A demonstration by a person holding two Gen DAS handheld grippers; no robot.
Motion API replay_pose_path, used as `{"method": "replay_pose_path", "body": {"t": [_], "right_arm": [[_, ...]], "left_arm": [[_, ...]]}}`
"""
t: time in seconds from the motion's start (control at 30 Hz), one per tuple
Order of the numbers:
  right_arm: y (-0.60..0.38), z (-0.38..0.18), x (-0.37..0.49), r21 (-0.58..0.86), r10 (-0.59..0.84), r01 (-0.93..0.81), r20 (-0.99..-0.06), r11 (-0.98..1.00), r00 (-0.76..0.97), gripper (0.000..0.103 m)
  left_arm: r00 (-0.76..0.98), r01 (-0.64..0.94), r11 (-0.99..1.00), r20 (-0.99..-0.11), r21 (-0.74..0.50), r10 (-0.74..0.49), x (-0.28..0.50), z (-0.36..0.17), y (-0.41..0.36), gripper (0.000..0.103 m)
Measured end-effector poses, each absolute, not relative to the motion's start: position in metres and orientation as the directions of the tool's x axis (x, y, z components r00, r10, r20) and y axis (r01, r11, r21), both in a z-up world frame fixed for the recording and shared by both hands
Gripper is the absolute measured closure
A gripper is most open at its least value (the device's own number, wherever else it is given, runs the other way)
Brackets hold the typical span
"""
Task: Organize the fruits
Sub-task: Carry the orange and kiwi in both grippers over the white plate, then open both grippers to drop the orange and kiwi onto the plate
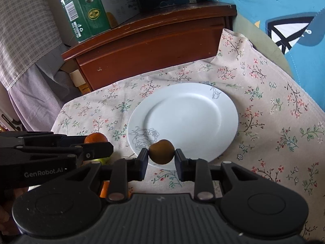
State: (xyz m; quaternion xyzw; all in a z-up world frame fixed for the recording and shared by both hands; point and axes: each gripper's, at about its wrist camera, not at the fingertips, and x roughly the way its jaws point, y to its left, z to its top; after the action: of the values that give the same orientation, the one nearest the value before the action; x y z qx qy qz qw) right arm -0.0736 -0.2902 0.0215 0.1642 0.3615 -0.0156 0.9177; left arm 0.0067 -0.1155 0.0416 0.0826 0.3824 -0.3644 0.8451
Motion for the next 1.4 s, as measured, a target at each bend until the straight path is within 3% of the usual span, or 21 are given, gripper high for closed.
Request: {"method": "replay_pose_path", "body": {"t": [0.8,0.87,0.97,1.0,1.17,1.4], "right_arm": [[-0.315,-0.005,-0.034,0.309,0.057,0.231,-0.701,0.922,0.711,0.071],[-0.317,-0.003,-0.035,0.320,0.059,0.235,-0.695,0.918,0.716,0.070],[-0.319,-0.001,-0.036,0.337,0.062,0.245,-0.691,0.909,0.720,0.069],[-0.319,-0.001,-0.037,0.336,0.061,0.245,-0.691,0.910,0.721,0.067],[-0.317,0.001,-0.038,0.341,0.075,0.230,-0.687,0.911,0.723,0.062],[-0.311,0.003,-0.046,0.345,0.098,0.206,-0.688,0.916,0.719,0.058]], "left_arm": [[0.422,0.647,0.743,-0.731,-0.171,-0.536,0.052,0.013,-0.154,0.070],[0.437,0.634,0.755,-0.728,-0.168,-0.529,0.052,0.018,-0.152,0.064],[0.467,0.621,0.768,-0.711,-0.160,-0.525,0.051,0.027,-0.146,0.042],[0.480,0.612,0.775,-0.706,-0.155,-0.520,0.051,0.031,-0.144,0.040],[0.501,0.584,0.796,-0.702,-0.159,-0.507,0.052,0.042,-0.131,0.029],[0.518,0.561,0.817,-0.716,-0.130,-0.469,0.044,0.049,-0.110,0.025]]}}
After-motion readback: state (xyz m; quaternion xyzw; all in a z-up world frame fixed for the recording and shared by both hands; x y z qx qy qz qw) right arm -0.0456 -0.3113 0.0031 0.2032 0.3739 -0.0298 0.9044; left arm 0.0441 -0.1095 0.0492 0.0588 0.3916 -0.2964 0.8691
